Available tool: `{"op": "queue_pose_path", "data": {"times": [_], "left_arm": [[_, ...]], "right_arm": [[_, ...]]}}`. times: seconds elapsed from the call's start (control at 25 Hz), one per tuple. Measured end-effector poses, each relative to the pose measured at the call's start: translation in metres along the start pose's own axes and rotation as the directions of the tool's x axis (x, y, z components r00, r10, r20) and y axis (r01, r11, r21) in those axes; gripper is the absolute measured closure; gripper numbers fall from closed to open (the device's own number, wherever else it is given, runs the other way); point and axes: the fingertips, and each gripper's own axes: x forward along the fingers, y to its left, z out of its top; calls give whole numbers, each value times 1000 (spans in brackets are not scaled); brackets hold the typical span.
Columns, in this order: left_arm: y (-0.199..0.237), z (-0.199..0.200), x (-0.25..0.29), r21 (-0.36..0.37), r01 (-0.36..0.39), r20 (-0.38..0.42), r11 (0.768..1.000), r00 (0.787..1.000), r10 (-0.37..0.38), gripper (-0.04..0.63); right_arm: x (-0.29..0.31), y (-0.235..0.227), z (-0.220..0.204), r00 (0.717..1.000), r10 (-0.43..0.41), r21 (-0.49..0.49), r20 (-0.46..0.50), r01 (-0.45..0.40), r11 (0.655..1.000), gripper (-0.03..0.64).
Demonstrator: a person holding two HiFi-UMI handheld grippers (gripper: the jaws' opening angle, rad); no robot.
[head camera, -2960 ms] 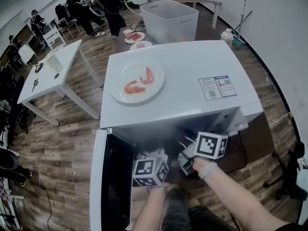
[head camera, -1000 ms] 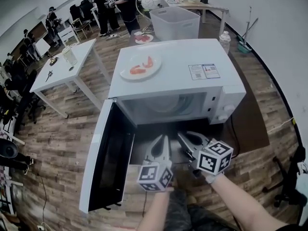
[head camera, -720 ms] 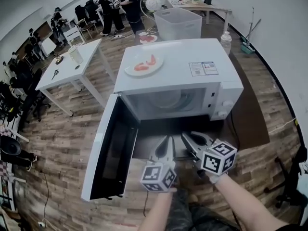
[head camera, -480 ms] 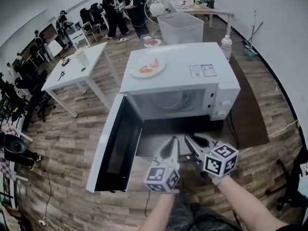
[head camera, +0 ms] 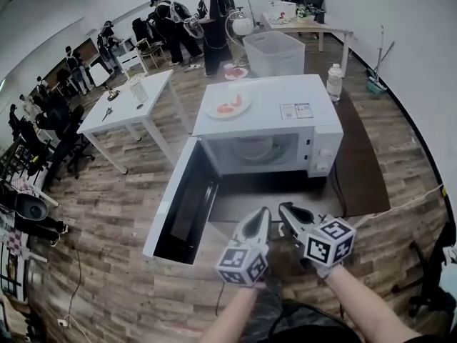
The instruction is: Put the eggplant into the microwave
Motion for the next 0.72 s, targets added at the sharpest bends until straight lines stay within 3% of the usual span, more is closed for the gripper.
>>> {"op": "queue_pose_path", "data": {"times": [0.4, 0.72], "left_arm": [[-31, 25, -31, 49, -2, 23, 999, 1000, 1, 595], [-40, 29, -50, 44, -11, 12, 999, 1000, 10, 595]], "right_arm": [[-37, 37, 17, 1000, 4, -155, -1, -5, 988, 617], [-46, 60, 12, 999, -22, -260, -24, 15, 965, 617]]}}
